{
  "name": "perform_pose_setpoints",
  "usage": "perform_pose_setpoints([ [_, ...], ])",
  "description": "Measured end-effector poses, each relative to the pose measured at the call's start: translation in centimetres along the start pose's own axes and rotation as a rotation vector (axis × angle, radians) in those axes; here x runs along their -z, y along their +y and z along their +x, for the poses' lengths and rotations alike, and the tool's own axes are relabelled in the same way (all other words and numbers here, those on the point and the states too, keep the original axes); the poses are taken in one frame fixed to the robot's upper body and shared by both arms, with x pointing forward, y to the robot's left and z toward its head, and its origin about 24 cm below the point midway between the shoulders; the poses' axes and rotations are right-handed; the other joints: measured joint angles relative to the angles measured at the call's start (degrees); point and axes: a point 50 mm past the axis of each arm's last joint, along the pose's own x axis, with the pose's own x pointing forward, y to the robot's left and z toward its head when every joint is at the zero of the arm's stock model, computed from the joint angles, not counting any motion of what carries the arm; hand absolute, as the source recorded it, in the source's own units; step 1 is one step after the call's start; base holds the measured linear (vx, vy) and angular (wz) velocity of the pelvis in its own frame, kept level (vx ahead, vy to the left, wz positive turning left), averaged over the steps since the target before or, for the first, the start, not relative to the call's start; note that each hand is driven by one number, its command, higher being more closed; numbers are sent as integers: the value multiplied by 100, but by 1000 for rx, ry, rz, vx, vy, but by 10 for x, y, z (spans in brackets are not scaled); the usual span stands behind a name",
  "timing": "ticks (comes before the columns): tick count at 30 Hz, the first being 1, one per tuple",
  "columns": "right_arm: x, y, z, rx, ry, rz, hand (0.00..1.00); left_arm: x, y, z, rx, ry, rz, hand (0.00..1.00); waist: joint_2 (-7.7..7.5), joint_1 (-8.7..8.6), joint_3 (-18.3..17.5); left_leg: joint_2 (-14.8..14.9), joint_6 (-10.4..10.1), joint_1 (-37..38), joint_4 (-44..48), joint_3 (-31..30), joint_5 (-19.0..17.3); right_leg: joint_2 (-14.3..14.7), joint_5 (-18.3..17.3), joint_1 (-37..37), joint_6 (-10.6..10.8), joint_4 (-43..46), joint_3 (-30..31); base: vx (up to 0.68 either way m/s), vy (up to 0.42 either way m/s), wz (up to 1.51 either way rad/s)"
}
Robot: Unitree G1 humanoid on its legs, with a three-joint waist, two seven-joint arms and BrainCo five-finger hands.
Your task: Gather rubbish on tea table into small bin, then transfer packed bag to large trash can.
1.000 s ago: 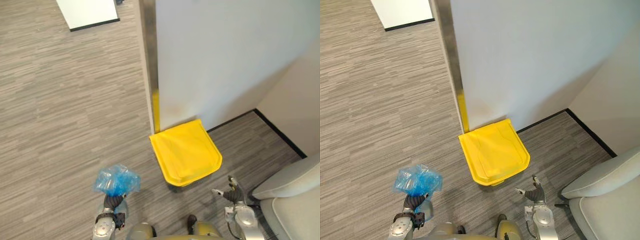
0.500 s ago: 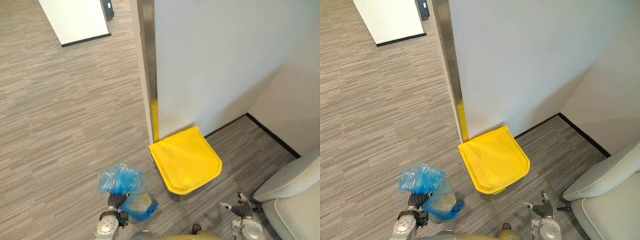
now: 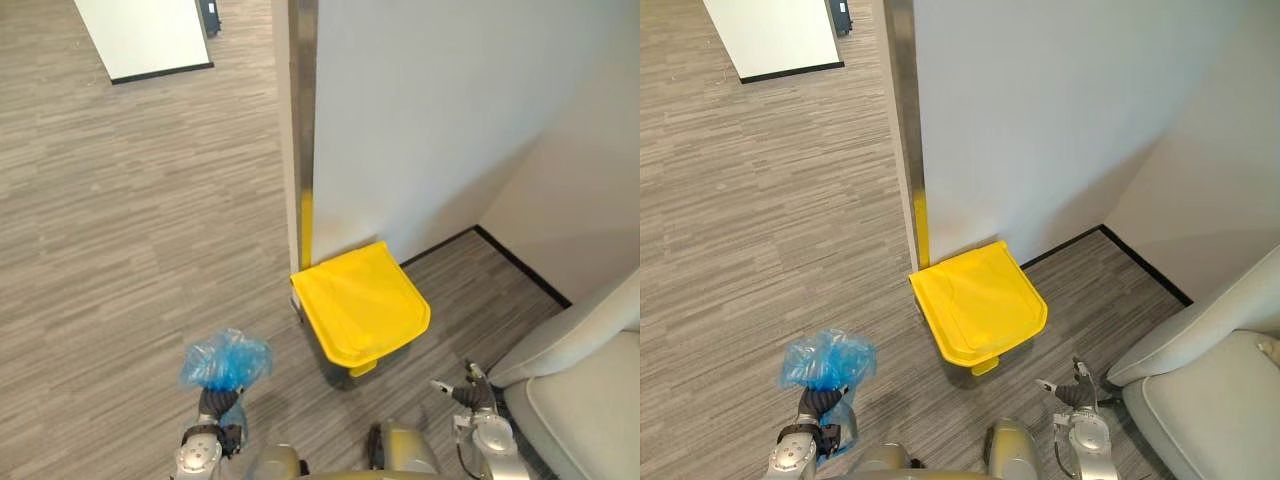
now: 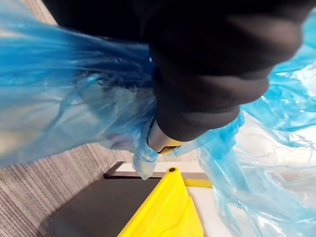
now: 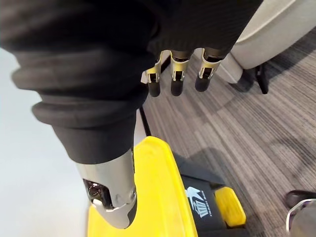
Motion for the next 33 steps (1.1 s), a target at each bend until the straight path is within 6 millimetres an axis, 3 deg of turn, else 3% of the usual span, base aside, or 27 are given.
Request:
perform_pose_setpoints([
  [1,-1,0,0,3,-2,0,0,-6,-1,4,3,-18,-2,100,-46,3,89,0,-37,-17,234,-108,-160,-83,240,-102,179,-541,-176,57,-80,46],
  [3,0,-2,0,17,2,-4,0,-15,-3,10,5,-47,-5,100,-107,2,216,-8,-141,-76,721,-301,-503,-224,255,-193,229,-726,-383,123,-135,57],
  [4,-1,-6,2,25,2,-14,0,-16,-6,12,7,-46,-11,100,-44,18,290,31,-278,-13,1002,-499,-751,-158,591,-86,253,-677,-304,216,-167,52],
  [5,-5,-9,4,30,-9,-22,0,-17,-9,14,13,-46,-17,100,31,9,347,136,-374,38,1081,-627,-827,-55,615,-26,335,-560,-263,292,-175,51],
  [6,-7,-12,6,38,-16,-23,0,-21,-10,16,19,-58,-16,100,152,-13,455,215,-472,52,1071,-848,-871,97,427,-88,574,-216,-53,338,-236,82],
  [8,-1,-17,2,56,0,-9,0,-31,-10,22,18,-89,-14,100,143,-39,512,200,-571,67,949,-1254,-901,385,-94,-354,423,600,537,309,-238,100],
  [9,6,-21,-3,66,19,-2,0,-34,-10,23,17,-99,-16,100,119,-18,507,221,-629,134,879,-1426,-932,434,-337,-456,217,1023,568,183,-136,70],
  [11,8,-18,-5,70,28,32,0,-34,-11,23,10,-98,-19,100,157,10,493,429,-781,170,783,-1533,-1006,483,-523,-586,148,1402,350,335,-232,37],
  [13,-1,-9,-1,52,6,58,0,-34,-11,24,5,-96,-19,100,170,1,495,622,-990,158,506,-1600,-901,592,-623,-663,110,1419,186,327,-253,12],
  [14,-3,-4,0,37,0,68,0,-39,-22,25,38,-110,-22,100,171,1,488,718,-1095,135,295,-1655,-702,635,-664,-681,54,1362,76,228,-214,20],
  [18,-17,11,4,-30,-45,53,0,-41,-31,24,55,-110,-46,100,201,-61,472,823,-1164,-17,85,-1789,-488,651,-605,-692,-41,1129,-108,109,-160,24],
  [20,-33,25,8,-79,-100,36,0,-40,-31,24,54,-110,-44,100,228,-56,446,880,-1172,-163,-40,-1811,-468,650,-520,-751,-116,978,-205,-38,-95,22],
  [23,-82,51,17,-160,-249,20,0,-39,-31,24,61,-109,-32,100,211,7,383,855,-1213,-453,-135,-1978,-414,633,-357,-942,-109,815,-231,-87,-103,19],
  [25,-137,65,25,-176,-401,28,0,-39,-34,22,81,-116,-12,100,251,36,359,851,-1310,-587,-307,-2121,-277,631,-312,-1061,-163,745,-312,-48,-135,27],
  [26,-152,67,27,-174,-441,27,0,-41,-36,21,91,-125,-11,100,265,56,350,849,-1361,-621,-359,-2118,-226,632,-308,-1105,-168,744,-336,-18,-143,19],
  [28,-206,61,30,-130,-586,13,0,-54,-53,19,155,-188,-3,100,327,173,332,890,-1548,-816,-461,-2134,3,640,-289,-1324,-197,776,-398,6,-168,9],
  [30,-240,54,33,-91,-658,-4,0,-63,-68,16,208,-231,-4,100,348,159,341,943,-1641,-887,-529,-2142,125,645,-216,-1349,-302,753,-478,23,-158,14],
  [33,-267,42,36,-32,-709,-52,0,-85,-82,14,266,-322,-20,100,350,166,342,1021,-1726,-896,-577,-2107,173,662,-155,-1311,-393,683,-554,-14,-72,9],
])
